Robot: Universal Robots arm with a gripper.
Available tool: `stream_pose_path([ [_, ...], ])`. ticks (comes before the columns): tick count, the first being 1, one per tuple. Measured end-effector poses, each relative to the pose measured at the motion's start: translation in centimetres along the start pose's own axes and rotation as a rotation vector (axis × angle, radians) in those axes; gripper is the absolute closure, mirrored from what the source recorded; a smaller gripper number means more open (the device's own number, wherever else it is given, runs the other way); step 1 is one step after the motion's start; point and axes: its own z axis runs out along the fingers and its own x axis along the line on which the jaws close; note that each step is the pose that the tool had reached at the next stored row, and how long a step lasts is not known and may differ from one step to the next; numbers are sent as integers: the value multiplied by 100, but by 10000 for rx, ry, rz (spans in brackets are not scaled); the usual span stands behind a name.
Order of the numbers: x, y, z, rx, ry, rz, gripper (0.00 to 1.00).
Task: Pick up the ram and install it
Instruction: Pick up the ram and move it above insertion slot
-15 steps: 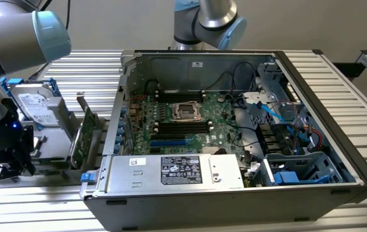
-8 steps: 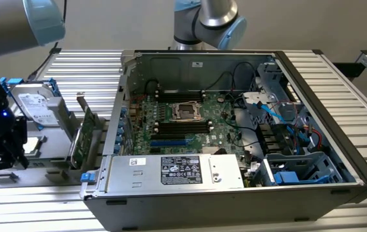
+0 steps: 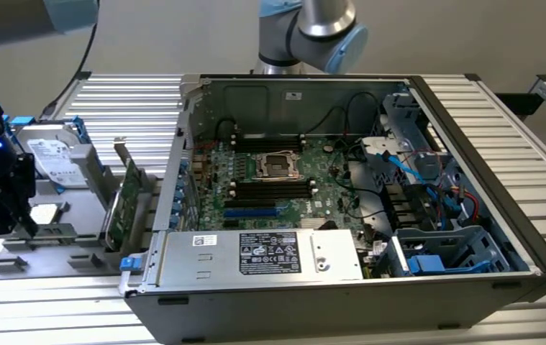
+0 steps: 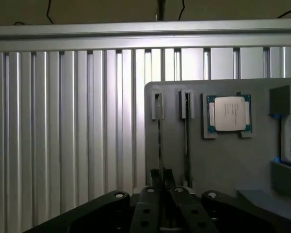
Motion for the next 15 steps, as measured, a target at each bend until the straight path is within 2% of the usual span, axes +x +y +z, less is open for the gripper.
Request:
stream_pose_path([
  [8, 7, -328, -390, -142, 3, -4, 86],
  [15, 13, -621, -700, -313, 8, -14, 86],
])
